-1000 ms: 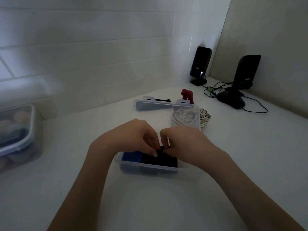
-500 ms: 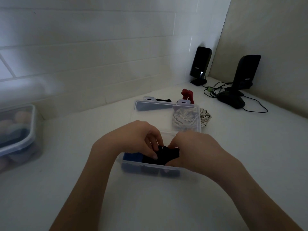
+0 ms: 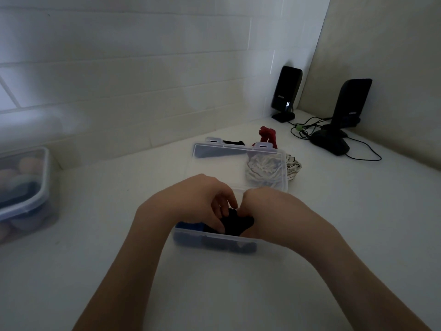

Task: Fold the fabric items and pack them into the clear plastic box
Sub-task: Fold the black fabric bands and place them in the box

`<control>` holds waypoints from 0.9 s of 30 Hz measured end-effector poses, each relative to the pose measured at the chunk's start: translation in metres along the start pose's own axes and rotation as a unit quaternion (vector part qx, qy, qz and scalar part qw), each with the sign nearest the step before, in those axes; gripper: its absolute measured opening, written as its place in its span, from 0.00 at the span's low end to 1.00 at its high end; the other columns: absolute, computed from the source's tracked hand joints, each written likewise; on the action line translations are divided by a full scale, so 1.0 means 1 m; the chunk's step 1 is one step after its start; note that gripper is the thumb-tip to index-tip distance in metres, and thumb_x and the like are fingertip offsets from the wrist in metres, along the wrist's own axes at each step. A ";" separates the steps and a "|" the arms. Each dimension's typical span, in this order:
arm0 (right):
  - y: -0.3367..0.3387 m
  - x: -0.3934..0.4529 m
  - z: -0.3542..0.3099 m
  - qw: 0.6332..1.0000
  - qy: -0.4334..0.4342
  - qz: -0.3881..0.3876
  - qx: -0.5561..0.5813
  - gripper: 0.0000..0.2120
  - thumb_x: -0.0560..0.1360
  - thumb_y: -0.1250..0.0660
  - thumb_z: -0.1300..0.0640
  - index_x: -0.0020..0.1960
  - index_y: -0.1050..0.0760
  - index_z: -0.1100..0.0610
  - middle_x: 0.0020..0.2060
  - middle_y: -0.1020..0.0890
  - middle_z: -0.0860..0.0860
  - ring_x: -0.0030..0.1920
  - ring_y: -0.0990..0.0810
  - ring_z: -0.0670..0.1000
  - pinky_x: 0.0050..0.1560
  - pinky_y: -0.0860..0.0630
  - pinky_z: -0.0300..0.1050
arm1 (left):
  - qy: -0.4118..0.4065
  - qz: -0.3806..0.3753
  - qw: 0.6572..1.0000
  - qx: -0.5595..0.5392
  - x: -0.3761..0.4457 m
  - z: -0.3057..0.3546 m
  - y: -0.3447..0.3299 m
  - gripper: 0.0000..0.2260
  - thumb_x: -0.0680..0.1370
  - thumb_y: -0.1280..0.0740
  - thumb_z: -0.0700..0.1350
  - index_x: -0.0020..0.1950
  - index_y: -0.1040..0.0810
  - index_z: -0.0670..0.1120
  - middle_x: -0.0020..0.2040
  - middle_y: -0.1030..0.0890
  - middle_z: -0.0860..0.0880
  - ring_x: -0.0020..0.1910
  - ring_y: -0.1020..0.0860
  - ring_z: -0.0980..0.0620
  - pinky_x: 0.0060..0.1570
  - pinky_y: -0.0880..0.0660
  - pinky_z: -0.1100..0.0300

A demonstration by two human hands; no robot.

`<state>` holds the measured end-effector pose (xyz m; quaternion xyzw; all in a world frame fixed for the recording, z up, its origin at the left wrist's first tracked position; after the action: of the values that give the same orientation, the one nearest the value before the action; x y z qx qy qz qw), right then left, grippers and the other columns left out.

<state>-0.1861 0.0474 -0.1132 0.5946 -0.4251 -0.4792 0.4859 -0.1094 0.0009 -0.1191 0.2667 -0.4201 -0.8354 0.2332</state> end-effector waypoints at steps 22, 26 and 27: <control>0.024 -0.017 0.016 0.992 -0.017 0.024 0.122 0.21 0.71 0.29 0.47 0.61 0.23 0.52 0.50 0.16 0.48 0.44 0.22 0.46 0.49 0.24 0.42 | -0.026 0.101 0.981 -0.161 -0.028 -0.007 0.033 0.08 0.73 0.29 0.43 0.51 0.18 0.48 0.41 0.14 0.52 0.41 0.16 0.55 0.42 0.21 0.65; 0.043 -0.024 0.036 0.971 -0.030 0.139 0.194 0.08 0.72 0.30 0.49 0.48 0.17 0.51 0.36 0.20 0.44 0.35 0.25 0.41 0.38 0.29 0.33 | -0.047 0.245 0.934 -0.256 -0.048 -0.034 0.067 0.04 0.75 0.33 0.40 0.45 0.18 0.47 0.35 0.15 0.49 0.33 0.18 0.54 0.30 0.23 0.65; 0.047 -0.024 0.043 0.964 -0.033 0.168 0.203 0.07 0.73 0.30 0.50 0.45 0.17 0.51 0.34 0.21 0.43 0.33 0.25 0.40 0.36 0.31 0.31 | -0.043 0.291 0.910 -0.293 -0.050 -0.047 0.075 0.05 0.75 0.33 0.40 0.44 0.18 0.47 0.33 0.16 0.49 0.30 0.20 0.55 0.27 0.25 0.66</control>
<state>-0.2346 0.0556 -0.0660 0.5847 -0.6232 -0.3131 0.4143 -0.0295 -0.0360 -0.0685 0.0162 -0.2248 -0.8265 0.5158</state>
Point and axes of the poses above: each hand's wrist, its own x-axis towards the middle knuckle, its own y-axis out of the back of the hand, z = x × y, the point moved 7 cm from there along x, towards the middle knuckle
